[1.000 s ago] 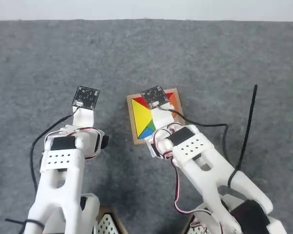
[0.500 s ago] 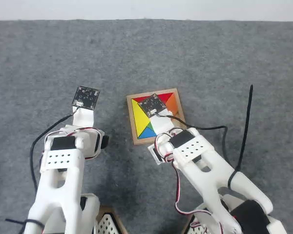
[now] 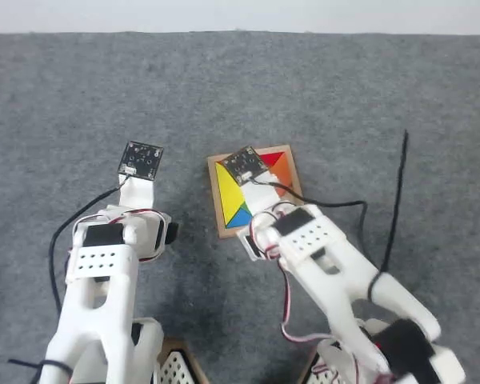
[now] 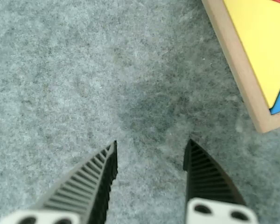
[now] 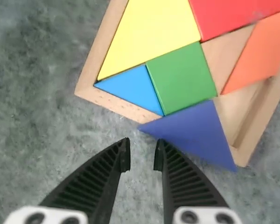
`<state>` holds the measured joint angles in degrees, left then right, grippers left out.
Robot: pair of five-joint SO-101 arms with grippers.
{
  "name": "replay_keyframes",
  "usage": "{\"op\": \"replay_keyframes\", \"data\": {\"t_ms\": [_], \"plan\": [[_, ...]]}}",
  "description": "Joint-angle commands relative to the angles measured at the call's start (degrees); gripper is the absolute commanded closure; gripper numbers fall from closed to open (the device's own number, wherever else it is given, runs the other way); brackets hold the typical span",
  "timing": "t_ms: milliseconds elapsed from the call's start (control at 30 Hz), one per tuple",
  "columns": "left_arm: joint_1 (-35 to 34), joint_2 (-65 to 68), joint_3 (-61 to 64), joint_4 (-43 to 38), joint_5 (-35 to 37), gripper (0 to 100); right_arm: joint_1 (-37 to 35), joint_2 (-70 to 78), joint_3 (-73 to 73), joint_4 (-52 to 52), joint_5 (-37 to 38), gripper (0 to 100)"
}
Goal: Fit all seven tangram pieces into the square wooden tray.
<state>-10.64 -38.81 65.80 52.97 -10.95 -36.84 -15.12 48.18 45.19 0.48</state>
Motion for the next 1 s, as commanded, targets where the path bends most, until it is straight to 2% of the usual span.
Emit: {"op": "replay_keyframes", "data": {"t_ms": [0, 467, 667, 733, 833, 967], "plan": [[0.26, -1.58, -0.22, -0.97, -0.18, 78, 0.4, 4.0, -6.51, -1.01, 0.79, 89.8], [0.35, -1.58, 0.22, -1.23, -0.18, 78, 9.27, 6.64, -11.16, -4.09, 0.79, 90.1], [0.35, -1.76, 0.31, -1.23, -0.18, 78, 15.69, -10.42, -7.56, 6.9, 0.7, 89.9], [0.26, -1.67, 0.31, -1.23, -0.18, 78, 15.6, -17.54, -0.53, 7.69, 2.81, 89.8], [0.35, -1.67, 0.31, -1.32, -0.18, 78, 11.82, -24.84, 10.02, 6.29, 4.92, 89.4], [0.35, -1.67, 0.31, -1.32, -0.18, 78, 8.22, -26.77, 14.68, 3.91, 2.02, 80.4]]}}
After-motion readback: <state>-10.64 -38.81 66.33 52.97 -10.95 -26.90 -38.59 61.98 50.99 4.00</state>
